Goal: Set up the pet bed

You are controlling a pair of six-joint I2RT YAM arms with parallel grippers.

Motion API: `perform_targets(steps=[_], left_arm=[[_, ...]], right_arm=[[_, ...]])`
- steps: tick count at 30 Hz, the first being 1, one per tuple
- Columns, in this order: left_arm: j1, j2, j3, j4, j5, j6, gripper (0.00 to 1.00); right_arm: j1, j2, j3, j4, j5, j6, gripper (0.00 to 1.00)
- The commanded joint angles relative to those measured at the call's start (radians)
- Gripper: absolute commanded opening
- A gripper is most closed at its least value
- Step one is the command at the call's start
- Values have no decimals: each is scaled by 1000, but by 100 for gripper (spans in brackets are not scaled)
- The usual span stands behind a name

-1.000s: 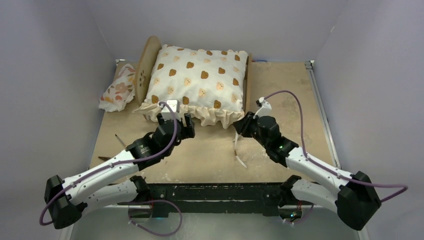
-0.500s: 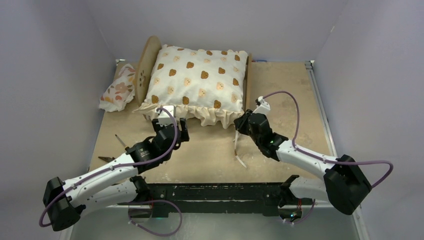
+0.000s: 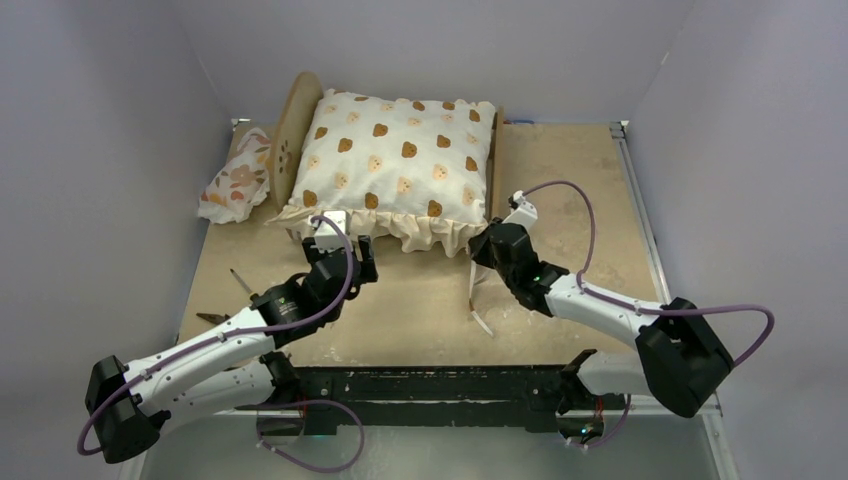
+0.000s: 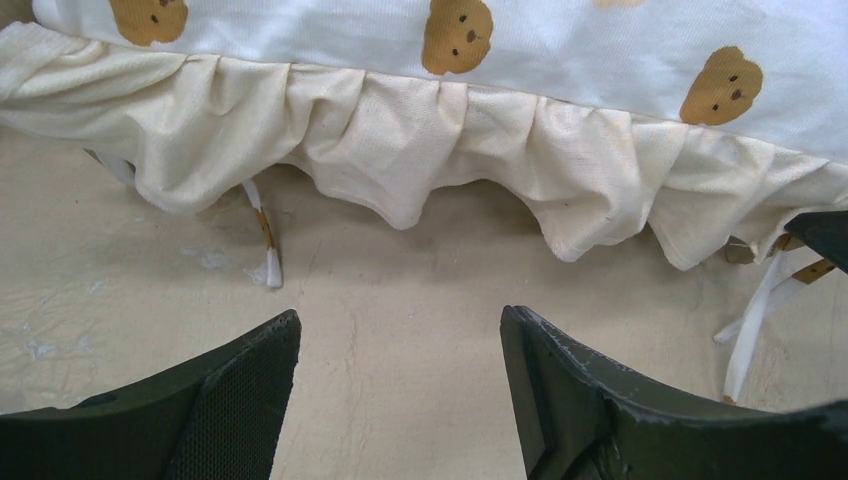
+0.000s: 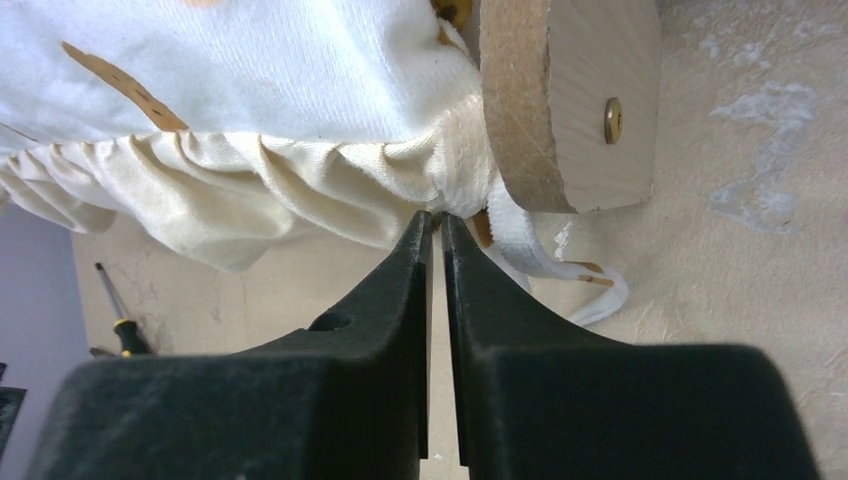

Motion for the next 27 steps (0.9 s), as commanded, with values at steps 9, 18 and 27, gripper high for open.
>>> perform_targets(steps=[9, 18, 27], left_arm=[[2, -12, 18, -13, -20, -13, 72], [3, -5, 25, -32, -25, -21, 72], [3, 13, 27, -80, -63, -65, 73]], right_arm=[[4, -98, 65, -121, 39, -47, 0], [-13, -152, 135, -288, 22, -180, 0], [-142, -148, 45, -245, -60, -298, 0]])
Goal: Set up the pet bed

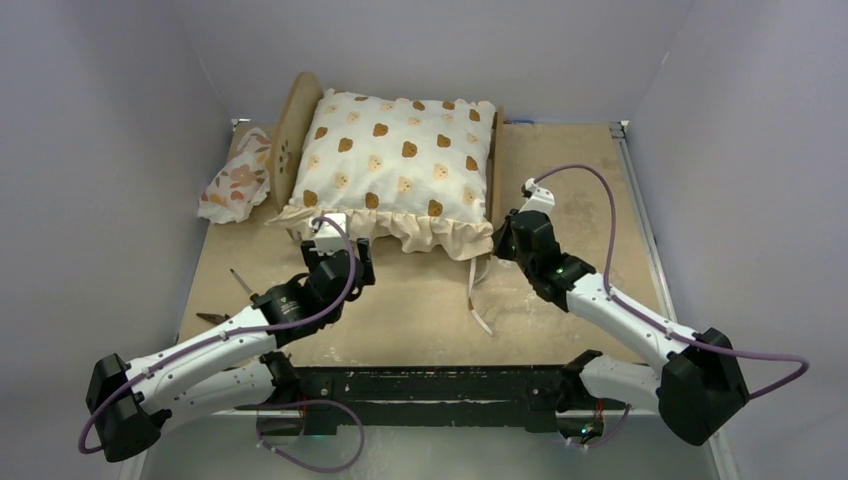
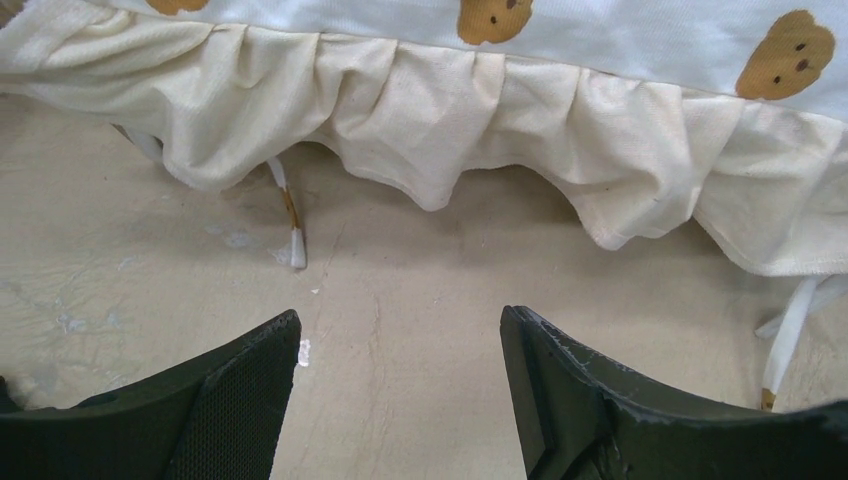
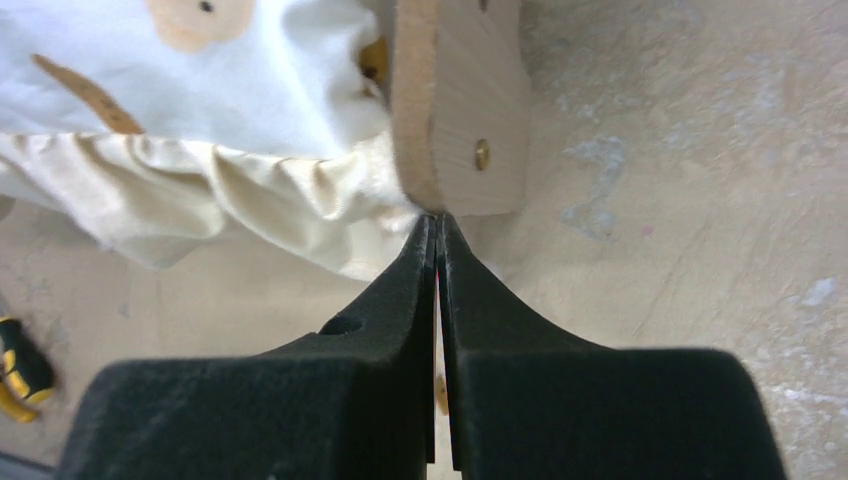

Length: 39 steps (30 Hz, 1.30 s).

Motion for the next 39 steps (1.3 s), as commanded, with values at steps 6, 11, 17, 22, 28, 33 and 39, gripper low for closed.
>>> perform_targets(steps=[6, 11, 17, 22, 28, 33, 39], left_arm=[[4, 11, -1, -44, -74, -96, 76], [18, 43, -18, -26, -69, -123, 80], [78, 85, -14, 63, 16, -95, 80], [138, 139, -4, 142, 121, -68, 80], [218, 209, 34, 253, 340, -73, 80], [256, 279, 79, 314, 439, -62, 80], [256, 389, 132, 346, 522, -63, 75]], right_arm=[[-107, -8, -96, 95, -63, -131, 0], [-110, 9, -84, 61, -8, -110, 0], [-110, -97, -58, -16, -75, -114, 21], [-110, -153, -33, -31, -186, -184, 38], [-110, -117, -48, 21, -258, -173, 41], [-110, -65, -47, 45, -226, -162, 40], [-118, -47, -93, 15, -70, -101, 39]])
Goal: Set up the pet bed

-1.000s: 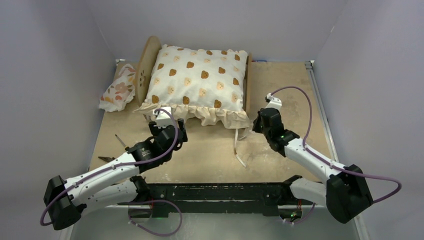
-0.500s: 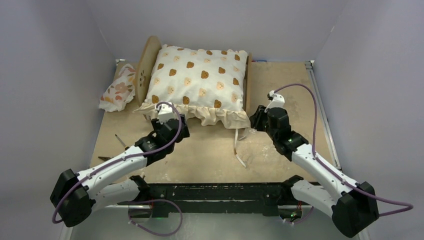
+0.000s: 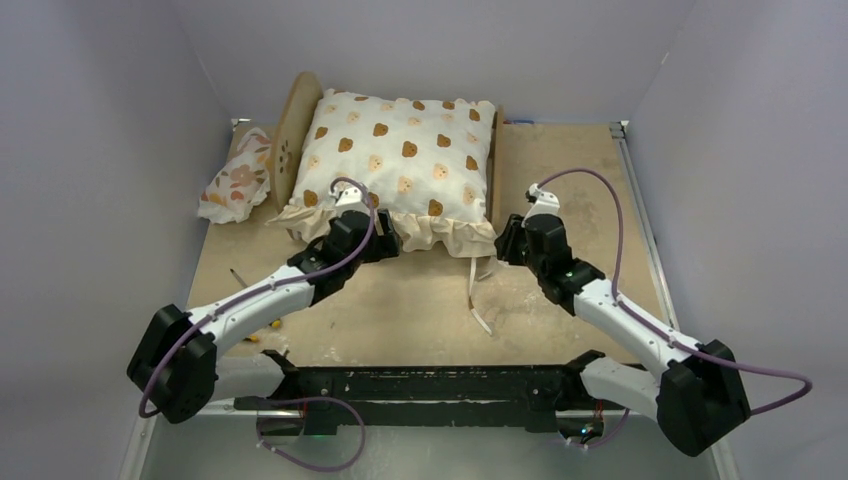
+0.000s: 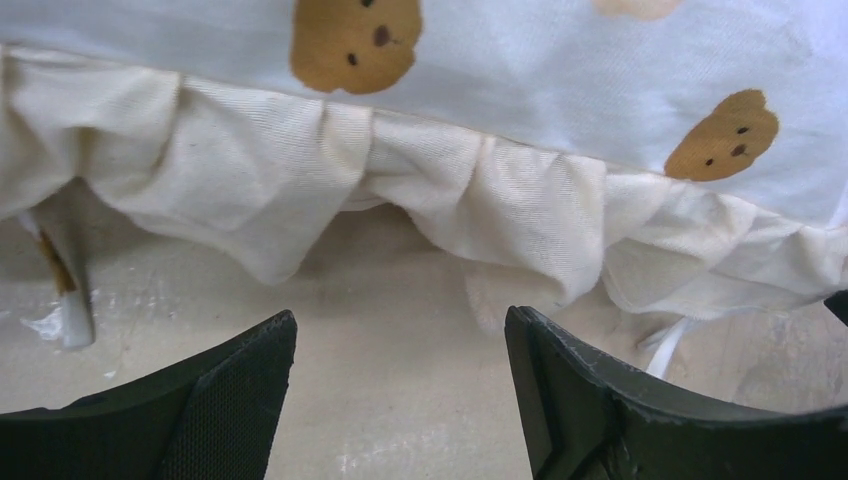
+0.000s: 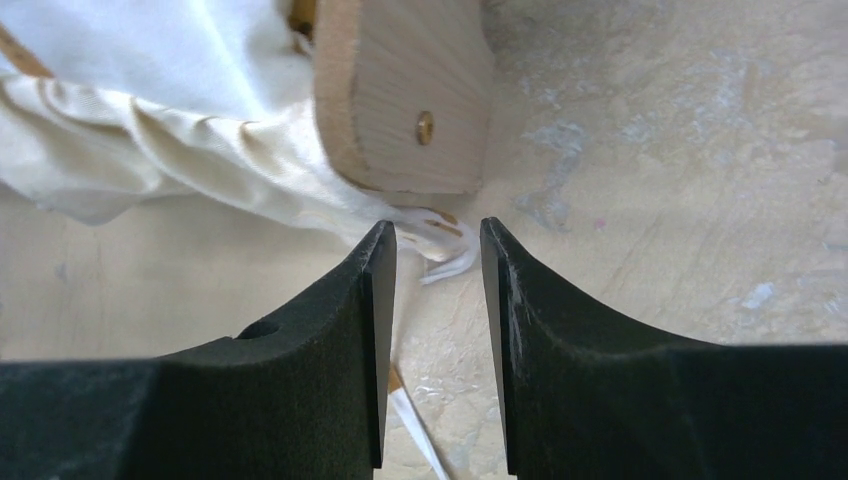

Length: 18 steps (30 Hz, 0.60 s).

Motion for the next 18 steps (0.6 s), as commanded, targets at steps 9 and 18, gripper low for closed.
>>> perform_targets(steps=[9, 18], left_arm=[[-130, 171, 231, 13, 14, 108, 65], [-131, 331, 204, 131, -7, 98, 33]], right_arm=[[-9, -201, -23, 18, 39, 15, 46], [-9, -150, 63, 36, 55, 10, 55]])
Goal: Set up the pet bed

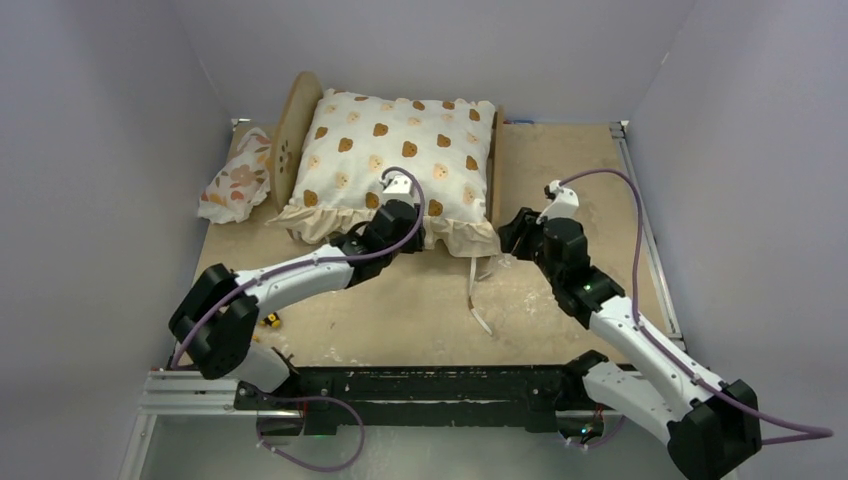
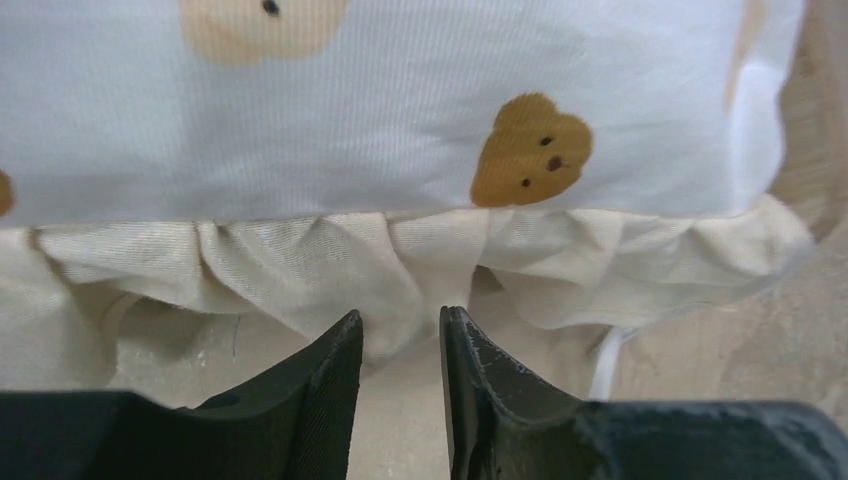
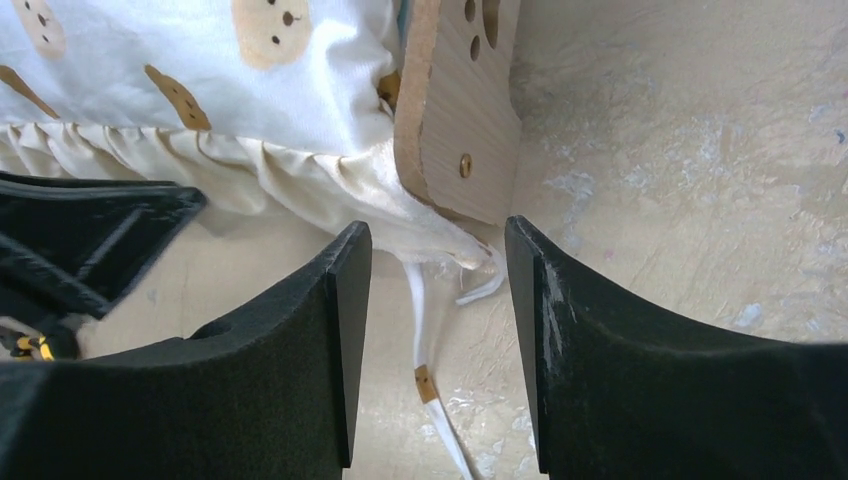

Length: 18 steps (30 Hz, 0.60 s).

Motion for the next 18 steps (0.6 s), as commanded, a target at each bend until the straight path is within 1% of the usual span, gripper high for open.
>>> perform_targets(steps=[1, 4, 7, 10, 12, 14, 16, 18], left_arm=[[4, 106, -37, 100, 6, -10, 31], [1, 168, -63, 120, 76, -34, 29], [-3, 173, -111, 123, 113, -64, 32], [-3, 91, -189, 113, 114, -83, 40], [-1, 10, -217, 68, 101, -85, 45], [5, -64, -229, 35, 95, -78, 49], [24, -128, -231, -46, 107, -70, 52], [51, -186, -230, -86, 125, -64, 55]], right_arm=[[-3, 54, 98, 34, 20, -11, 55], [-3, 96, 148, 70, 38, -16, 57], [-3, 173, 226, 61, 76, -30, 59], [-3, 259, 305, 53, 129, -44, 63], [-5, 314, 352, 53, 175, -52, 66], [-9, 380, 402, 53, 216, -59, 68], [-17, 459, 449, 53, 252, -60, 68], [-21, 523, 488, 53, 282, -59, 69]])
